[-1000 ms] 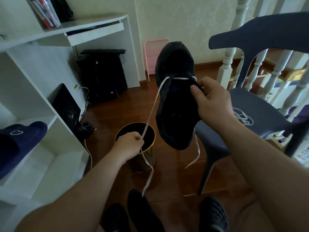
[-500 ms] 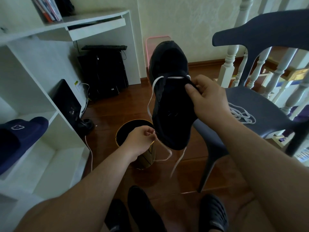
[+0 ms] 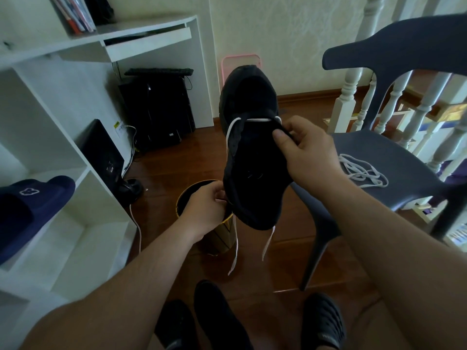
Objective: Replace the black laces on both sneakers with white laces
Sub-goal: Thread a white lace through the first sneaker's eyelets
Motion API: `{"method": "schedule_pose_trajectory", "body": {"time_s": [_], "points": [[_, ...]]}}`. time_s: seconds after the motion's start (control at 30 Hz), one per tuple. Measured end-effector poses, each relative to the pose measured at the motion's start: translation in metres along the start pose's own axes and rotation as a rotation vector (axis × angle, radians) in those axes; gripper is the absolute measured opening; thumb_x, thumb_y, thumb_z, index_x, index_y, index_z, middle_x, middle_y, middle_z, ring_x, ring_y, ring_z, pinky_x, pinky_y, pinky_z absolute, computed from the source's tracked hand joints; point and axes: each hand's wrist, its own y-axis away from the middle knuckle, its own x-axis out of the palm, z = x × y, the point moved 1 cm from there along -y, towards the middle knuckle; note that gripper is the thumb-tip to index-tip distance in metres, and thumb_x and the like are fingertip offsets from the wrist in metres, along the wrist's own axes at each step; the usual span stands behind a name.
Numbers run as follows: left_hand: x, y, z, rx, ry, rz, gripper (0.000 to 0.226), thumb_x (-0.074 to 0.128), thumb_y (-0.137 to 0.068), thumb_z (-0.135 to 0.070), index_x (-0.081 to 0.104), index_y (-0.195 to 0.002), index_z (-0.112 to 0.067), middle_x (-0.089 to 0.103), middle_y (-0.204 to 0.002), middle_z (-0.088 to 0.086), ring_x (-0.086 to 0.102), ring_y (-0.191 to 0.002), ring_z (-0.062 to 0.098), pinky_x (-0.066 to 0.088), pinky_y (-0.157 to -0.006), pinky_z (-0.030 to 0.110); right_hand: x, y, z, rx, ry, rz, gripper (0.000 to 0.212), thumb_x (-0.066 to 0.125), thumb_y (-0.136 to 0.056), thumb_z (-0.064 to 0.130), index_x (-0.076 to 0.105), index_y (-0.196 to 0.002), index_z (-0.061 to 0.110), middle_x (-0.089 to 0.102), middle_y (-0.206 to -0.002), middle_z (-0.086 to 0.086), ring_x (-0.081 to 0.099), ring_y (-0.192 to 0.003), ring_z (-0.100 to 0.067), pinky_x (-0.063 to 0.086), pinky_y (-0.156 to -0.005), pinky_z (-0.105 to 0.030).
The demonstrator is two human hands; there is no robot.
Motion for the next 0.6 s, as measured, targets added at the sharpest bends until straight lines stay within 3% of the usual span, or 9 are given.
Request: {"method": "schedule_pose_trajectory", "body": {"time_s": [0.07,0.13,0.2,0.3,0.37,0.47,0.53,0.6], "points": [[-0.004,-0.002,-0.001,-0.017,0.053,-0.074,0.034,0.057,-0.094,-0.007,0.071,-0.096,-0.038,0.076,-0.099,0.002,0.071,-0.098,0.030,0.056,-0.095,0.060,0.005,0.001,-0.001,-0.011,0.036,-0.001,0.021,0.058,-0.103,0.038,0.060,-0.091,0.022,0.059,-0.085,0.001,0.057,-0.080,-0.016,0.047,-0.068,-0.035],[-0.007,-0.003,-0.006,0.003,0.186,-0.073,0.028,0.059,-0.095,-0.008,0.072,-0.093,-0.032,0.072,-0.095,0.005,0.068,-0.094,0.031,0.053,-0.099,0.063,0.010,0.002,-0.001,-0.001,0.065,0.013,0.016,0.059,-0.103,0.037,0.065,-0.098,0.023,0.053,-0.106,0.002,0.051,-0.092,-0.011,0.041,-0.073,-0.018],[-0.006,-0.002,-0.017,0.061,0.359,-0.055,0.028,0.054,-0.095,-0.012,0.071,-0.104,-0.032,0.069,-0.097,0.006,0.066,-0.098,0.033,0.050,-0.100,0.060,0.016,0.003,-0.001,0.023,0.052,0.053,0.014,0.057,-0.104,0.036,0.065,-0.103,0.024,0.045,-0.119,0.002,0.046,-0.102,-0.006,0.036,-0.080,-0.010],[-0.005,-0.004,-0.026,0.108,0.504,-0.142,0.034,0.054,-0.098,-0.032,0.056,-0.132,-0.038,0.067,-0.120,0.000,0.068,-0.115,0.025,0.055,-0.098,0.045,0.025,0.006,-0.001,0.032,0.042,0.141,0.016,0.051,-0.107,0.032,0.052,-0.091,0.030,0.048,-0.108,0.004,0.046,-0.093,-0.006,0.030,-0.073,-0.003],[-0.005,-0.006,-0.028,0.110,0.491,-0.169,0.034,0.052,-0.105,-0.042,0.051,-0.138,-0.036,0.065,-0.125,-0.002,0.068,-0.114,0.018,0.057,-0.095,0.038,0.030,0.007,-0.001,0.040,0.033,0.170,0.026,0.047,-0.108,0.029,0.042,-0.082,0.032,0.049,-0.092,0.006,0.046,-0.085,-0.004,0.031,-0.066,-0.008],[-0.006,-0.006,-0.024,0.180,0.205,-0.279,0.024,0.046,-0.109,-0.046,0.058,-0.120,-0.029,0.067,-0.110,0.000,0.067,-0.101,0.017,0.056,-0.088,0.039,0.034,0.010,-0.002,0.109,-0.004,0.190,0.027,0.045,-0.109,0.029,0.041,-0.082,0.027,0.051,-0.087,0.001,0.048,-0.080,-0.013,0.033,-0.063,-0.024],[-0.003,-0.006,-0.021,0.173,0.191,-0.251,0.028,0.044,-0.111,-0.042,0.062,-0.106,-0.022,0.066,-0.099,0.004,0.065,-0.091,0.021,0.052,-0.083,0.041,0.036,0.014,-0.002,0.200,-0.054,0.215,0.026,0.043,-0.109,0.031,0.042,-0.084,0.023,0.053,-0.084,0.001,0.049,-0.075,-0.013,0.035,-0.061,-0.030],[0.002,-0.003,-0.020,0.128,0.255,-0.183,0.030,0.045,-0.112,-0.042,0.061,-0.105,-0.018,0.065,-0.095,0.006,0.065,-0.087,0.017,0.052,-0.080,0.037,0.039,0.016,-0.003,0.302,-0.126,0.215,0.027,0.043,-0.109,0.032,0.041,-0.084,0.022,0.052,-0.082,0.002,0.048,-0.071,-0.012,0.036,-0.061,-0.034]]}}
